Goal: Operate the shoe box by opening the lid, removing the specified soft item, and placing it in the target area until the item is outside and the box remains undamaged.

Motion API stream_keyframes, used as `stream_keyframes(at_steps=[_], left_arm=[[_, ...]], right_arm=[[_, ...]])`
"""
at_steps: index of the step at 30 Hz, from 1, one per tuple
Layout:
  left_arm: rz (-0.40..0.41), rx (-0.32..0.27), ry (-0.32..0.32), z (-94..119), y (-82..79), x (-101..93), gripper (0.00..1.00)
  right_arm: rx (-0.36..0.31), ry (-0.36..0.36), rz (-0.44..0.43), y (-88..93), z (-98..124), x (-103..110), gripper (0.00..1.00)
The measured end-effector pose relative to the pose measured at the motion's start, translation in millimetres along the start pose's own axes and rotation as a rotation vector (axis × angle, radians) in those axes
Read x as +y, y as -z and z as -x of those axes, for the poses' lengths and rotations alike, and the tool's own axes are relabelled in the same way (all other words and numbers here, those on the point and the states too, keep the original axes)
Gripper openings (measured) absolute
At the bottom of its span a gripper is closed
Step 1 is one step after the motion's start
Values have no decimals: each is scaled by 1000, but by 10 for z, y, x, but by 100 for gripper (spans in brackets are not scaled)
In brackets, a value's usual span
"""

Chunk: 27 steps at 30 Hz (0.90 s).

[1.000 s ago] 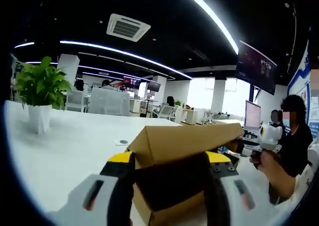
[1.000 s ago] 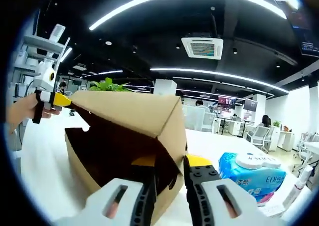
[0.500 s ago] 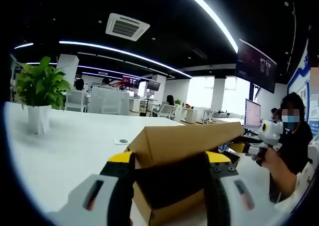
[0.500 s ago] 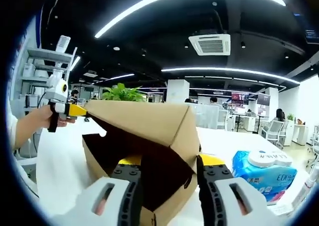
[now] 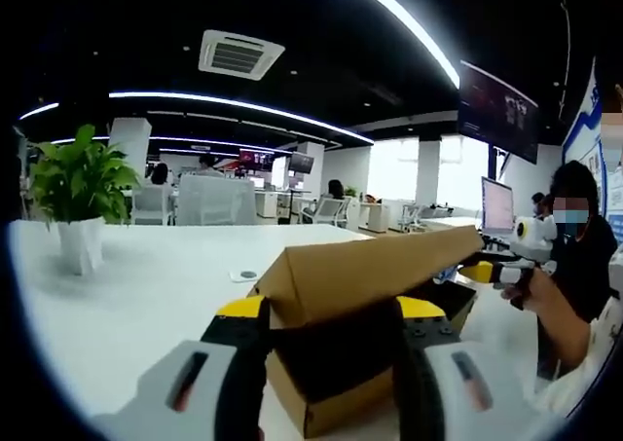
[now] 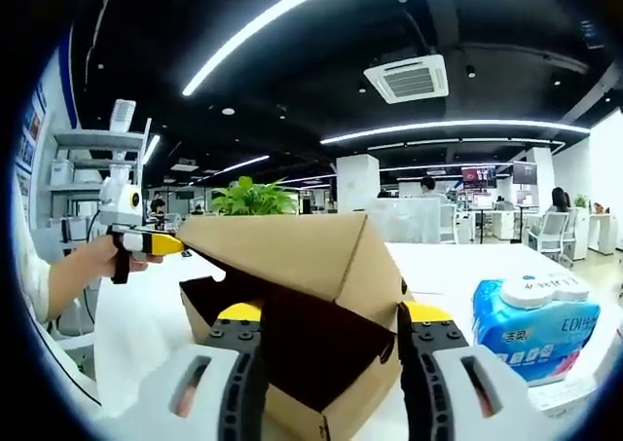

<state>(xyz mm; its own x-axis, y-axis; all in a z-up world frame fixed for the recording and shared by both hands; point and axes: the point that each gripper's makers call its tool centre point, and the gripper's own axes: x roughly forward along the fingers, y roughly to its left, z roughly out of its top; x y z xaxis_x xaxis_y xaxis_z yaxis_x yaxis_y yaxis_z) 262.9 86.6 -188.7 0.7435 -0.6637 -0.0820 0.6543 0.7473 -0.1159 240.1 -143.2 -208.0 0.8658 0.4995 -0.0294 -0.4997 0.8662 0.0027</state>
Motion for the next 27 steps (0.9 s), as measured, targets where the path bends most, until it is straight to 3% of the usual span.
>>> stream_keyframes(at_steps=[3, 8, 19, 27], left_arm=[[39, -5, 24, 16, -6, -5, 53], [180, -11, 89, 45, -21, -52, 61], [96, 19, 62, 56, 65, -141, 63], [111, 23, 64, 68, 96, -108, 63]], right_arm=[[-2, 1, -7, 6, 10, 3, 53], [11, 3, -16, 34, 9, 4, 53], [9, 9, -19, 60, 10, 21, 53], [44, -52, -18, 74, 43, 130, 63]])
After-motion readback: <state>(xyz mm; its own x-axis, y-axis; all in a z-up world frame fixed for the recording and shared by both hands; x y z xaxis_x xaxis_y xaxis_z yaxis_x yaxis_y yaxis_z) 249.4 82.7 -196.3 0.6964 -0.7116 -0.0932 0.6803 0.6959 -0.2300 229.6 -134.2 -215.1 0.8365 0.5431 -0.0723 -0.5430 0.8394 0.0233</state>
